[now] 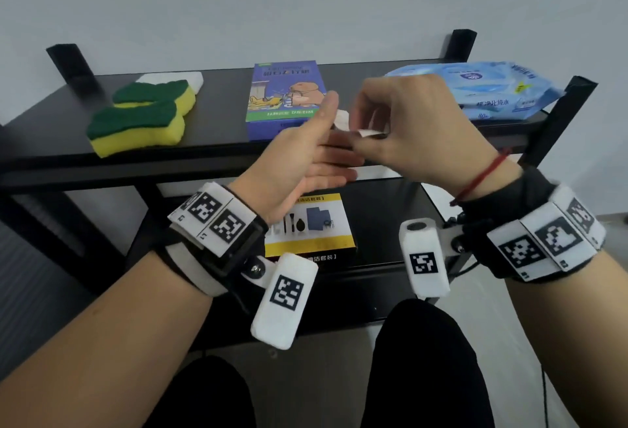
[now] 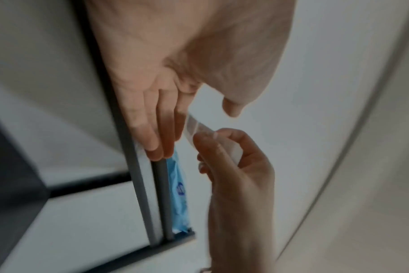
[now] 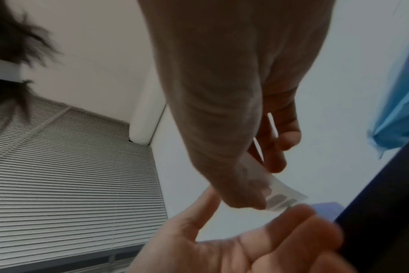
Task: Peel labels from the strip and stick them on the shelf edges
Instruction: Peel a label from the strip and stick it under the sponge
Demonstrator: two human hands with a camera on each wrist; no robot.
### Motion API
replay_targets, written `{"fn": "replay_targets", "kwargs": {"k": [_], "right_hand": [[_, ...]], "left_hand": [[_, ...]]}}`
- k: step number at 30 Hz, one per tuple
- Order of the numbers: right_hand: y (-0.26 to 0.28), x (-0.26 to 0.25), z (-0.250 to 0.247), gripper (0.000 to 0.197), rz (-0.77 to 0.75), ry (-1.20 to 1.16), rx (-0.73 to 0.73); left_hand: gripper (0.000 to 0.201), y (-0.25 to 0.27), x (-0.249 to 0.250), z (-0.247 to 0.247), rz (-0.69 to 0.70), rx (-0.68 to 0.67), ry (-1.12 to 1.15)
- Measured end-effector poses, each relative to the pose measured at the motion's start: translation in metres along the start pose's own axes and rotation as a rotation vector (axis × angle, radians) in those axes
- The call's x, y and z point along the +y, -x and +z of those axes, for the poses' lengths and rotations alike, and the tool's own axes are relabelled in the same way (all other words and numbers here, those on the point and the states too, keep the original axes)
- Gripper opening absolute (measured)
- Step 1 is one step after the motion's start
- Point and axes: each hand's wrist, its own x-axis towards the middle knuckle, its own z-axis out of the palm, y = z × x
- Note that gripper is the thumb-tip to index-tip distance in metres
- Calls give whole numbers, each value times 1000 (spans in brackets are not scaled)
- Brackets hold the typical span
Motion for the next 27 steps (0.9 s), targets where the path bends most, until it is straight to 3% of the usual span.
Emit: {"fn": "replay_targets", "kwargs": {"k": [2,4,7,11,14,17,19,23,27], "right_hand": [[10,-12,6,12,-78,-55,-73],[20,-20,18,13,-139,-78,-157],[33,-25,40,19,-199,-107,-292],[37,-28,54,51,-160,-245,-488],[28,-31,63,39,-10,-441,-393],[16,-33,88,23,136,-378,-255],[11,-34,108,17,206,-335,-271],[5,-39,141,19,247,-507,-417],[-2,-45,165,19,281,-622,-432]], "left_hand": [[68,8,-11,-4,-56,-126,277],[56,14,-24,-10,-48,-203,425],[42,21,-45,-17,-47,-180,449],[43,28,-74,-36,-90,-117,475],[45,37,-91,-55,-121,-77,477],[44,47,-100,-69,-150,-50,428],[43,50,-103,-76,-158,-53,407],[46,48,-112,-92,-154,-58,382],[46,44,-123,-108,-161,-34,360]]}}
